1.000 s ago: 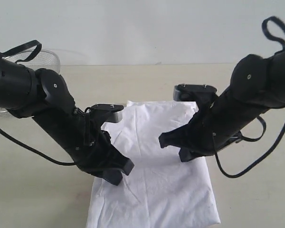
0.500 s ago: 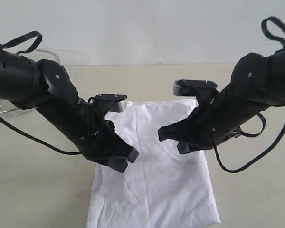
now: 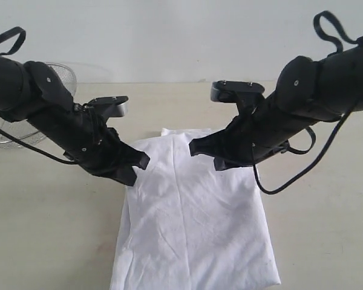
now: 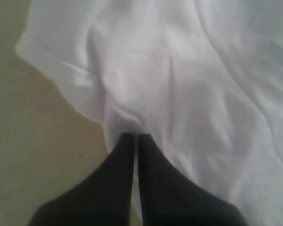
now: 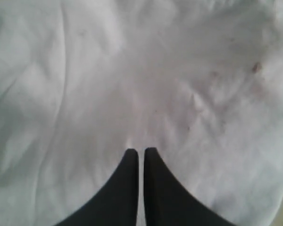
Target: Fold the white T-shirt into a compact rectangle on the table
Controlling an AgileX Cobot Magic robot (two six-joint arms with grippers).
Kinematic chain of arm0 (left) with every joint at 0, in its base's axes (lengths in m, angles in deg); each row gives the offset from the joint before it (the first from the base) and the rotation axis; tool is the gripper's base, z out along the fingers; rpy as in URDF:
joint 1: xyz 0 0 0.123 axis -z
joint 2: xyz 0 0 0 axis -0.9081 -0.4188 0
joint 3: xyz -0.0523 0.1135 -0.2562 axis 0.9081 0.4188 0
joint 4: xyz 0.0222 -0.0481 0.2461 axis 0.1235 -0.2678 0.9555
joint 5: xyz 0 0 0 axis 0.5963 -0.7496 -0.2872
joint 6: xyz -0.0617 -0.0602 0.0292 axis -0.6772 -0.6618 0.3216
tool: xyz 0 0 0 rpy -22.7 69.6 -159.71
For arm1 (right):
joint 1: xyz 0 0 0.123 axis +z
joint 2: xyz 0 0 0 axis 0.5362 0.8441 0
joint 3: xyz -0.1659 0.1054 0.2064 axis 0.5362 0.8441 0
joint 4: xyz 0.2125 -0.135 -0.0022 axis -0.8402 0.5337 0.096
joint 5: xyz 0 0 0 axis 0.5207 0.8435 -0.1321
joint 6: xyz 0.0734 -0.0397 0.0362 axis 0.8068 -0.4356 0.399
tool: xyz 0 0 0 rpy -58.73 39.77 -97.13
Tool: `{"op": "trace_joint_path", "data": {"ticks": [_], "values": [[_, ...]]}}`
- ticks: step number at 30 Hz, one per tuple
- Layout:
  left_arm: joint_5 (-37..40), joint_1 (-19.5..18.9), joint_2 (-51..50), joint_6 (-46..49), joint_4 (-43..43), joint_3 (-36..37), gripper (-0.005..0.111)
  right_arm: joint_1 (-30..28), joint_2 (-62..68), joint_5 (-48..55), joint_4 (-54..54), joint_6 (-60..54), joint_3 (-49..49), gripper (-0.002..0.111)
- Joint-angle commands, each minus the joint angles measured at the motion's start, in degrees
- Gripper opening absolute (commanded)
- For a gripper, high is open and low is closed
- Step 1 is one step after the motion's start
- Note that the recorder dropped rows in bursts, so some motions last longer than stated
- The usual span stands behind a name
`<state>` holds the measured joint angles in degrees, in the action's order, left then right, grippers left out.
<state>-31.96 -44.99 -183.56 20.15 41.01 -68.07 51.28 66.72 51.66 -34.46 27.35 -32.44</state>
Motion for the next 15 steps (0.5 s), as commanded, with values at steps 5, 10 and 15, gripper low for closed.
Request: {"op": "trace_joint_path", "data": {"ticks": [5, 10, 15], "values": [[0.0, -0.4, -3.7, 1.2, -1.0, -1.3, 0.004, 0.0, 5.8, 0.5, 0.4, 0.6, -1.6, 0.0], [-0.4, -1.0, -1.5, 1.4, -1.0, -1.3, 0.004, 0.0, 3.1, 0.6, 0.4, 0.5, -1.8, 0.0], [-0.2, -2.0, 1.4, 1.4, -1.2, -2.6, 0.004, 0.0, -2.2, 0.4, 0.4, 0.4, -1.8, 0.0]]}}
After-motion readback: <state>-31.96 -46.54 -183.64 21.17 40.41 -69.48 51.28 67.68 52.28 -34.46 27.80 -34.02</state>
